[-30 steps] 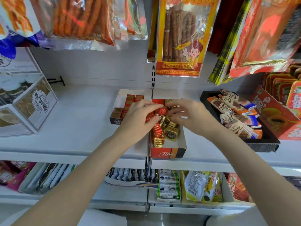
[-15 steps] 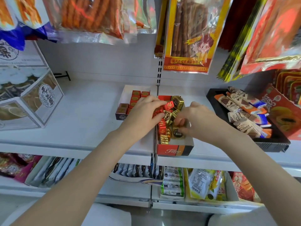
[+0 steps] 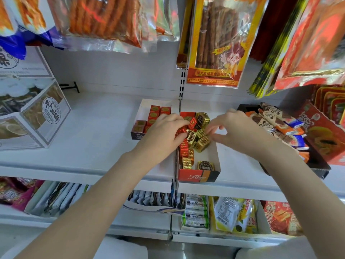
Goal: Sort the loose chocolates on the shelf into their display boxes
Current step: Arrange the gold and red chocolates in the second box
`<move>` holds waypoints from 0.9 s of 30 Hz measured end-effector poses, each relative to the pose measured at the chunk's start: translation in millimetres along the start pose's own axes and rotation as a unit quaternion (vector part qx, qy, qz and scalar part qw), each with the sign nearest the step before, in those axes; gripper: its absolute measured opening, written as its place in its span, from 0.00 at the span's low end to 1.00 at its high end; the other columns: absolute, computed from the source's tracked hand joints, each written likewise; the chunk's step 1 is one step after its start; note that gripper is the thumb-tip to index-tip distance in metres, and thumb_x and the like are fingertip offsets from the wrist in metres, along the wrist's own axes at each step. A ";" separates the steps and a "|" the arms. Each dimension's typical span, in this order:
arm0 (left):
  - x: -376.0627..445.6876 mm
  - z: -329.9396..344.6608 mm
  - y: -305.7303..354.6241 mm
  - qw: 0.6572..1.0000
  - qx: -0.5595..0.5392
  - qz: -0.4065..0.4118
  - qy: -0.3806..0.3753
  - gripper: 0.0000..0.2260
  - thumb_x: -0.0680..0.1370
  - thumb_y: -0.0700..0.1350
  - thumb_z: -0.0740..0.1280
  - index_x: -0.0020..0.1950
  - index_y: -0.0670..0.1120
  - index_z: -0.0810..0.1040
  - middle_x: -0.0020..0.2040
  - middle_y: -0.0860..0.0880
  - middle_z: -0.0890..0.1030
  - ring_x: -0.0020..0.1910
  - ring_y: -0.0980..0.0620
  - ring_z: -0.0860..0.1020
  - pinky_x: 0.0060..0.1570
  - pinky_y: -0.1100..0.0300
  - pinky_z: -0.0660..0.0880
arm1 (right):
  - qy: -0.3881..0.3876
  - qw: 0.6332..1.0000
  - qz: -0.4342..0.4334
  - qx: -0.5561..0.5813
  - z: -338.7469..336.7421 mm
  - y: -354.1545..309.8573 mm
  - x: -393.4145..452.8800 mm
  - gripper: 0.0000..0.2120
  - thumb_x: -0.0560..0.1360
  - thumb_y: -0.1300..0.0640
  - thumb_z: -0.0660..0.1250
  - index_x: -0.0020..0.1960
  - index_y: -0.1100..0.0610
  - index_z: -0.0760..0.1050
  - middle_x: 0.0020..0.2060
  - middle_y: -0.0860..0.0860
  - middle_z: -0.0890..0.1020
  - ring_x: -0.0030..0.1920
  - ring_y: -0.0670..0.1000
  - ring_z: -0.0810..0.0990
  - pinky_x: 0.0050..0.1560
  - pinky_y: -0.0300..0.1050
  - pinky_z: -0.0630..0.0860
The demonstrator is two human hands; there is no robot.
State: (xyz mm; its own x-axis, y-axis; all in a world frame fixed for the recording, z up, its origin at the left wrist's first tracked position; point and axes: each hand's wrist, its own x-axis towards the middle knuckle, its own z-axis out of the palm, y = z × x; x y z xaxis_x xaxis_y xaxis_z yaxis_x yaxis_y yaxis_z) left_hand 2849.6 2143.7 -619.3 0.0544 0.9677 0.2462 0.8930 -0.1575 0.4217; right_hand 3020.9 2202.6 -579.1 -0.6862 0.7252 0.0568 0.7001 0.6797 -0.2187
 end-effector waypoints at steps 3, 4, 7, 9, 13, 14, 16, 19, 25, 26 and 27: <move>-0.1 -0.5 -0.6 1.000 0.002 0.004 0.002 0.17 0.78 0.46 0.60 0.68 0.50 0.69 0.64 0.53 0.72 0.64 0.54 0.64 0.58 0.67 0.56 | 0.008 0.997 0.006 -0.079 17.6 -1.9 8.8 0.13 0.71 0.45 0.66 0.49 0.53 0.78 0.40 0.50 0.78 0.51 0.54 0.70 0.49 0.45 0.66; 0.2 -0.7 -0.7 1.000 0.000 0.003 0.002 0.17 0.78 0.46 0.60 0.68 0.50 0.69 0.64 0.53 0.72 0.64 0.55 0.64 0.58 0.67 0.56 | 0.010 0.994 0.003 -0.111 25.3 -4.0 10.8 0.14 0.71 0.44 0.66 0.49 0.53 0.76 0.39 0.50 0.74 0.51 0.54 0.70 0.47 0.44 0.63; 0.6 -0.8 -0.3 1.000 0.001 0.002 0.000 0.18 0.78 0.46 0.60 0.68 0.50 0.68 0.64 0.53 0.71 0.65 0.55 0.63 0.62 0.64 0.59 | 0.021 0.996 -0.004 -0.092 28.7 -2.5 12.5 0.13 0.70 0.47 0.68 0.49 0.53 0.73 0.39 0.50 0.74 0.50 0.54 0.70 0.45 0.43 0.63; 1.0 -0.5 -0.4 1.000 0.001 0.003 -0.001 0.18 0.78 0.46 0.60 0.68 0.50 0.68 0.65 0.53 0.71 0.65 0.54 0.63 0.63 0.63 0.59 | 0.014 1.000 0.001 -0.001 15.9 4.3 10.0 0.11 0.68 0.48 0.70 0.46 0.52 0.74 0.41 0.50 0.79 0.49 0.53 0.72 0.46 0.45 0.69; 1.3 -0.1 -0.9 1.000 0.001 0.005 -0.002 0.18 0.78 0.46 0.60 0.68 0.50 0.68 0.65 0.53 0.71 0.65 0.54 0.64 0.63 0.62 0.59 | -0.089 0.990 -0.061 0.091 -6.9 2.7 -5.1 0.08 0.69 0.48 0.69 0.47 0.48 0.79 0.40 0.45 0.81 0.43 0.40 0.74 0.42 0.29 0.68; 1.3 -0.4 -0.5 1.000 0.000 0.005 -0.002 0.18 0.78 0.46 0.60 0.68 0.50 0.68 0.65 0.53 0.71 0.65 0.54 0.64 0.63 0.63 0.59 | -0.128 0.986 -0.075 0.077 -6.0 -0.2 -8.2 0.07 0.69 0.48 0.69 0.46 0.46 0.79 0.41 0.44 0.81 0.44 0.39 0.72 0.43 0.30 0.67; 1.6 -0.6 0.1 1.000 -0.002 0.004 -0.001 0.18 0.78 0.46 0.60 0.68 0.50 0.69 0.65 0.53 0.71 0.65 0.54 0.64 0.63 0.63 0.59 | -0.173 0.981 -0.085 0.036 -1.5 -5.7 -11.1 0.05 0.69 0.45 0.67 0.45 0.42 0.78 0.43 0.46 0.79 0.47 0.43 0.67 0.48 0.38 0.69; 1.7 0.6 0.5 1.000 0.001 0.002 0.000 0.17 0.78 0.46 0.61 0.67 0.50 0.69 0.65 0.53 0.71 0.64 0.54 0.64 0.62 0.63 0.59 | -0.200 0.977 -0.066 0.030 -1.1 -11.1 -10.7 0.10 0.69 0.39 0.63 0.45 0.40 0.78 0.40 0.44 0.76 0.50 0.47 0.65 0.52 0.46 0.69; 1.9 1.1 0.7 1.000 0.001 0.002 0.001 0.17 0.78 0.46 0.61 0.67 0.50 0.69 0.65 0.53 0.71 0.65 0.54 0.64 0.62 0.63 0.59 | -0.213 0.976 -0.046 -0.005 5.9 -13.1 -4.5 0.14 0.72 0.39 0.60 0.49 0.46 0.75 0.38 0.41 0.70 0.51 0.49 0.63 0.55 0.47 0.65; 1.9 1.1 0.9 1.000 0.003 0.002 0.001 0.17 0.78 0.46 0.60 0.67 0.50 0.69 0.65 0.53 0.71 0.65 0.54 0.64 0.62 0.63 0.60 | -0.200 0.979 -0.045 -0.013 8.8 -13.2 -2.6 0.13 0.72 0.39 0.61 0.49 0.47 0.74 0.37 0.40 0.69 0.50 0.48 0.64 0.53 0.46 0.63; 1.9 1.2 1.1 1.000 0.003 0.002 0.000 0.17 0.78 0.46 0.60 0.68 0.50 0.69 0.65 0.53 0.71 0.65 0.54 0.64 0.62 0.62 0.60 | -0.186 0.982 -0.042 -0.014 11.6 -13.6 -1.4 0.13 0.71 0.40 0.63 0.48 0.48 0.72 0.36 0.40 0.69 0.48 0.47 0.65 0.51 0.46 0.63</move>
State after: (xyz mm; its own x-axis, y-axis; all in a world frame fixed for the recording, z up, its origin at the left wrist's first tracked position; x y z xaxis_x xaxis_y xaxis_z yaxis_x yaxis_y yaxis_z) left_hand 2851.2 2145.6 -619.4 0.0584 0.9670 0.2480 0.8956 -0.1605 0.4149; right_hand 3010.1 2191.1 -587.6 -0.7632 0.5791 -0.2867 0.6389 0.7425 -0.2012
